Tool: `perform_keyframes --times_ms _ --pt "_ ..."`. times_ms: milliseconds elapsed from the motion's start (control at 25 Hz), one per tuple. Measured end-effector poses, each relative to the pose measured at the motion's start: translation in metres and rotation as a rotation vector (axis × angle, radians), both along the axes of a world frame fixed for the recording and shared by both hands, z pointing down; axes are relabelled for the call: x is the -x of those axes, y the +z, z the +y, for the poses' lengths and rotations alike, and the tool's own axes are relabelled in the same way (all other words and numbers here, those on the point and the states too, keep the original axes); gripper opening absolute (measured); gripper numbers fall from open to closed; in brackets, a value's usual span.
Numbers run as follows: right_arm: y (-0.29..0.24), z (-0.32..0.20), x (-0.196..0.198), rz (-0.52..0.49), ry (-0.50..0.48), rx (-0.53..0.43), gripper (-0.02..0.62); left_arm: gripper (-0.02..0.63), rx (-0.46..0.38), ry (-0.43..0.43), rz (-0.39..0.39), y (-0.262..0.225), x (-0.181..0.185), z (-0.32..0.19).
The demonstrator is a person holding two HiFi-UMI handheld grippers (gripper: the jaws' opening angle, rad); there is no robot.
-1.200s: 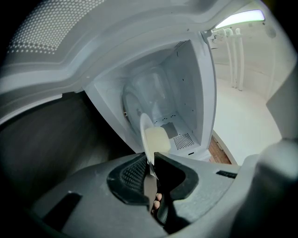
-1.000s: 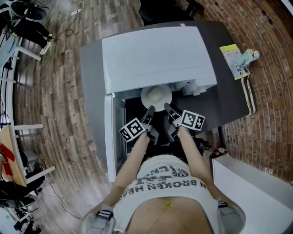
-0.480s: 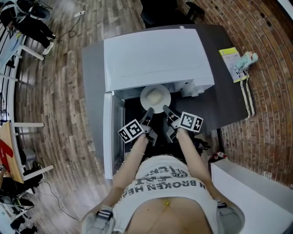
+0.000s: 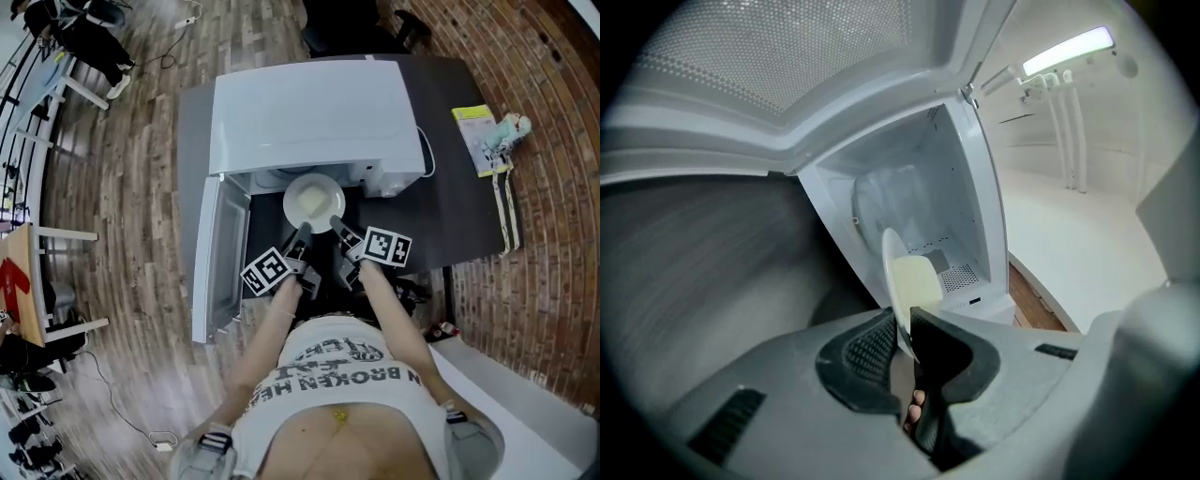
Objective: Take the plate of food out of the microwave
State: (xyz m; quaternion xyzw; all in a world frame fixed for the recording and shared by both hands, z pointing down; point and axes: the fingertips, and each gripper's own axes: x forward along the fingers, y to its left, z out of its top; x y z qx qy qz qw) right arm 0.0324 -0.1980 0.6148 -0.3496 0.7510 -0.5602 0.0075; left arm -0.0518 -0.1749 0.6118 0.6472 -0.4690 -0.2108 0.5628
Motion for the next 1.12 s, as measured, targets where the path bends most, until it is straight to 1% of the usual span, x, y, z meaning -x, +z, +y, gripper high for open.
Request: perform_keyframes --times_ms 320,560,1120 --pt "-0.005 0.012 -0.004 -0.012 -0.065 -0.001 0.06 0.046 -0.009 -0.065 -0.023 -0.007 -0.005 0.017" --pt "-0.004 0.028 -0.016 -0.018 -0.086 0.005 0.06 0.046 0.004 -0.082 -0.033 -0.007 -0.018 0.035" --pt "-0.004 0.076 -0.039 -0.027 -0.156 0.001 0.06 0.046 -0.008 -0.142 -0.042 -0.009 -0.045 0.089"
